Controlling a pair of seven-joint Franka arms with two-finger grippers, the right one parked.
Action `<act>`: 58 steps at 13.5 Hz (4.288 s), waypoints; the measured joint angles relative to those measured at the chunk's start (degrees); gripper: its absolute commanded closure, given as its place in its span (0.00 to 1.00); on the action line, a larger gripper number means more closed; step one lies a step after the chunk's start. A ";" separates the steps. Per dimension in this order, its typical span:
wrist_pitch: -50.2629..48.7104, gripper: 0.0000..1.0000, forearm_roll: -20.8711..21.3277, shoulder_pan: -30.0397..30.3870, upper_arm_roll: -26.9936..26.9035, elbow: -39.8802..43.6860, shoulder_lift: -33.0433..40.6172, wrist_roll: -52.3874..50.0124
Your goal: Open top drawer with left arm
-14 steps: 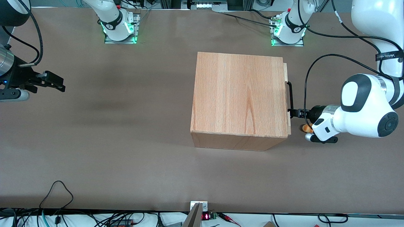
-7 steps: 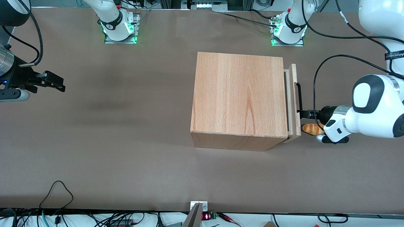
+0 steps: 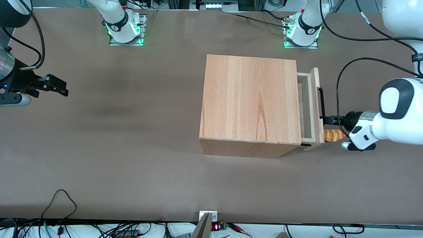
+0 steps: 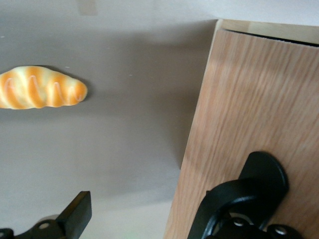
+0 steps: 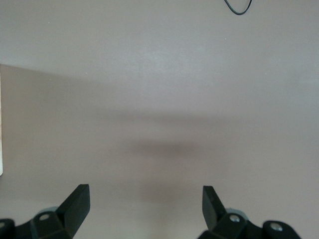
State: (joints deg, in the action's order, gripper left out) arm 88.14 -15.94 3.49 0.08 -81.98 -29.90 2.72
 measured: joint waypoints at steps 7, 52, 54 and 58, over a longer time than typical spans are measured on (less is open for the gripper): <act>-0.21 0.00 0.11 2.87 -0.04 -0.01 -0.05 0.23; 1.63 0.00 0.24 14.30 -0.73 1.64 -1.50 8.42; 1.63 0.00 0.24 14.34 -0.67 1.67 -1.49 8.52; 1.63 0.00 -0.35 14.49 -0.60 1.70 -1.50 8.62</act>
State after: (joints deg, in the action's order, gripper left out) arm 89.77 -16.30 17.98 -0.52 -80.29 -31.40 11.33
